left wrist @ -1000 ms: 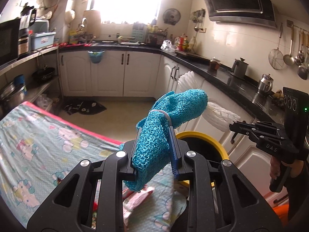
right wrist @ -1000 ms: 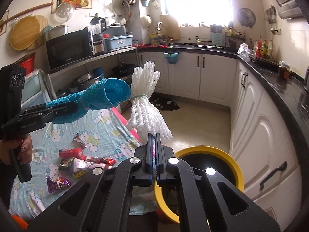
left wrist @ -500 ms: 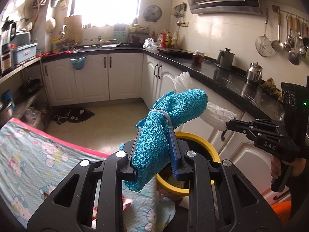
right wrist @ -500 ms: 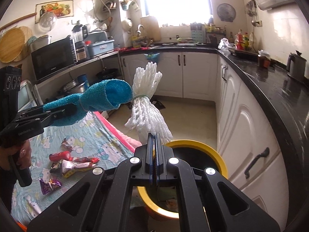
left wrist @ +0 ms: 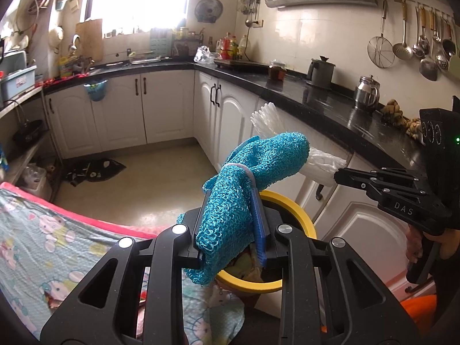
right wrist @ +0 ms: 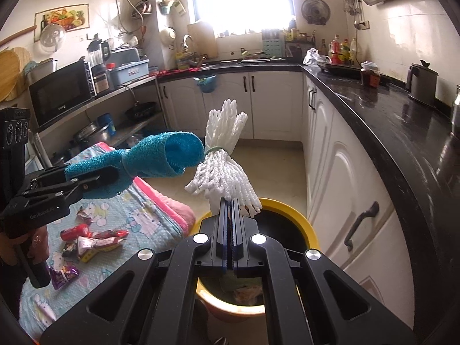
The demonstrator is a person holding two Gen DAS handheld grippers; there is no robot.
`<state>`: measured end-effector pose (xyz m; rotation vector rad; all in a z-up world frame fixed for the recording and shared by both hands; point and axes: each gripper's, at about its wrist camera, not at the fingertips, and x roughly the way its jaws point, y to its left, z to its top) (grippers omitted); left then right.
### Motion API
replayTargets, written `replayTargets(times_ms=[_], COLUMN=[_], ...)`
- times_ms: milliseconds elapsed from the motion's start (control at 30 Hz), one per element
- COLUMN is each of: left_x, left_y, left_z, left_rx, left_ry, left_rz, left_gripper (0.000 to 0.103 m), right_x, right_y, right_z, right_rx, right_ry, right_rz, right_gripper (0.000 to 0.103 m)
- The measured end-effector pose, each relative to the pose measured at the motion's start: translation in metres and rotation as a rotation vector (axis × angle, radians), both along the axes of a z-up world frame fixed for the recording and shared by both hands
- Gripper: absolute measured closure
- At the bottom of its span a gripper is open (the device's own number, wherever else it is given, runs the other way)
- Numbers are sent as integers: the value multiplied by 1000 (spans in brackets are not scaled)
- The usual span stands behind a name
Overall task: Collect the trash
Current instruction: 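Carry the scrubber and white mesh bag over the yellow bin, then open both tools to drop the scrubber and mesh bag into the bin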
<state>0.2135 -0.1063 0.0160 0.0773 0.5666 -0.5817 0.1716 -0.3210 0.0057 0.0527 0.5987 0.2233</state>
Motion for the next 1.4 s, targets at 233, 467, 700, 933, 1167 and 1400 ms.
replayTargets(times_ms=[233, 467, 700, 933, 1167, 1400], left_x=[5, 14, 23, 33, 39, 42], left_y=[-15, -25, -30, -37, -42, -49], left_z=[-11, -26, -46, -68, -82, -96], left_rx=[25, 39, 51, 63, 78, 91], left_ry=[16, 50, 93, 151, 188, 225], left_rz=[-15, -24, -11, -3, -1, -4], left_gripper=[84, 83, 83, 83, 82, 82], right_x=[2, 7, 16, 25, 31, 33], right_y=[-8, -12, -13, -13, -13, -14], right_z=[-12, -24, -42, -64, -81, -95], right_rx=[-5, -6, -2, -9, -7, -10], right_ry=[31, 67, 127, 181, 228, 266], right_rz=[-26, -36, -45, -50, -50, -60], right_gripper=[101, 101, 101, 101, 101, 100])
